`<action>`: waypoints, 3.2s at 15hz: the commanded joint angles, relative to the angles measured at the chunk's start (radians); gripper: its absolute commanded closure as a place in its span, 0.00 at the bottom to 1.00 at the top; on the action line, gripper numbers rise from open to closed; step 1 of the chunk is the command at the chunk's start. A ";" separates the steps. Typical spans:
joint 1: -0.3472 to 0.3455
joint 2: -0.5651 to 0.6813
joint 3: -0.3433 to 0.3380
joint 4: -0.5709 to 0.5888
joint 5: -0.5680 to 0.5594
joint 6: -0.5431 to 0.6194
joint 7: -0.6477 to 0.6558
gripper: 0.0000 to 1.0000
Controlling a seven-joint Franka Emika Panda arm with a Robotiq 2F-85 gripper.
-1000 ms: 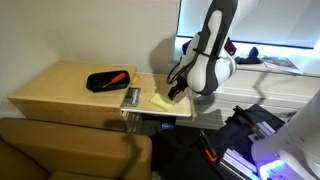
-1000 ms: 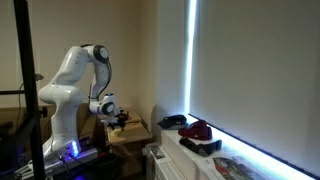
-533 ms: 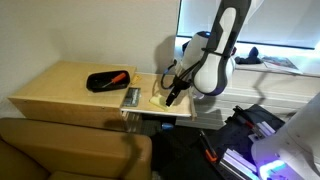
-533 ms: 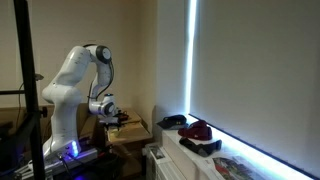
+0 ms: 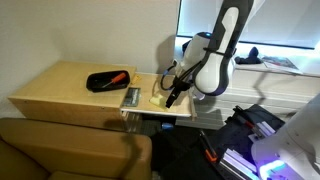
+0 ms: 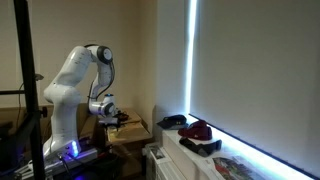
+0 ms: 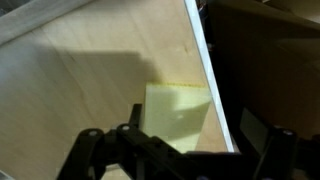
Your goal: Place the screwdriver in the black bowl, move the sticky notes to the windowsill, then unstack the caps
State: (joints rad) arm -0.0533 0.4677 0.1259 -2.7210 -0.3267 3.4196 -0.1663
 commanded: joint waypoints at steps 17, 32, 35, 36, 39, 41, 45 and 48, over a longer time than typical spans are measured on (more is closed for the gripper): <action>-0.082 -0.021 0.116 0.046 0.034 0.050 0.072 0.00; 0.210 0.088 -0.036 0.428 0.245 -0.378 0.152 0.00; 0.233 0.175 -0.068 0.546 0.236 -0.570 0.183 0.00; 0.215 0.164 -0.064 0.488 0.234 -0.523 0.181 0.00; 0.204 0.168 -0.052 0.479 0.231 -0.517 0.167 0.00; 0.199 0.182 -0.052 0.468 0.231 -0.515 0.167 0.00; 0.176 0.201 -0.031 0.474 0.238 -0.518 0.147 0.26; 0.172 0.219 -0.027 0.476 0.241 -0.513 0.146 0.47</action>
State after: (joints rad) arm 0.1401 0.6640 0.0814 -2.2523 -0.1053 2.9052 0.0066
